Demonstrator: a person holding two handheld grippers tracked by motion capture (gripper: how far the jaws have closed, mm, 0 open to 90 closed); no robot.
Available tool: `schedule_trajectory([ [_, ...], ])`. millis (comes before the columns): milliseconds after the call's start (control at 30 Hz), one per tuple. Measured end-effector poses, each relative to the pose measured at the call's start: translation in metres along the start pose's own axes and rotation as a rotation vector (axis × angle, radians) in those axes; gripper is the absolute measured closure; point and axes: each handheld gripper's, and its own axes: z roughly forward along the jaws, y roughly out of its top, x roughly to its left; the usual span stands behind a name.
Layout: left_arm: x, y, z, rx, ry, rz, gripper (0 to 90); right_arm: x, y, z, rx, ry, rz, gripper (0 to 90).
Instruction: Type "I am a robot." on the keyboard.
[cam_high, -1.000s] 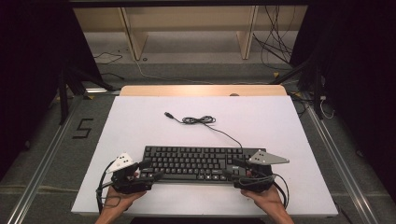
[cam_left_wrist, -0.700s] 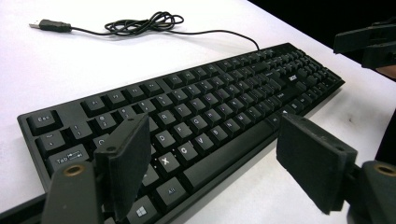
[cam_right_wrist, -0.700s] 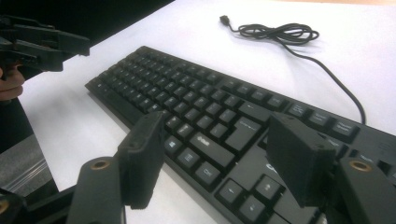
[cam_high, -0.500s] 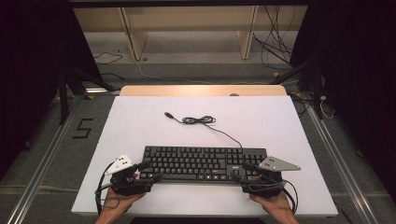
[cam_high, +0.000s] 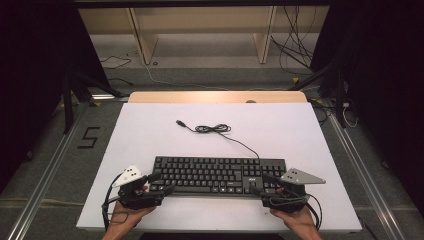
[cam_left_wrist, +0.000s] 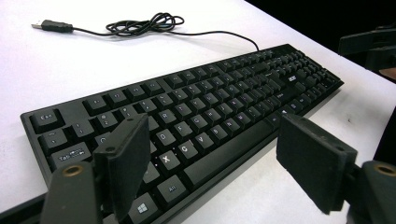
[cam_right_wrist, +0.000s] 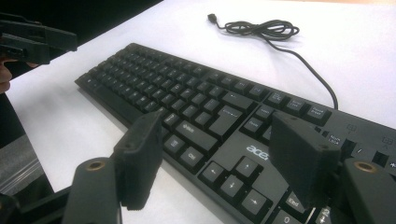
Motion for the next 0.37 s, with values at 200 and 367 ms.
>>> schedule_trajectory([
  [200,0.0003,0.0000,0.0001,0.001,0.000,0.000,25.5,0.0002,0.0004,0.0000,-0.004,0.001,0.000,36.0],
  [367,0.0003,-0.0001,0.0004,0.001,0.001,0.001,25.6,0.0007,0.0004,0.0008,-0.001,0.002,0.002,35.7],
])
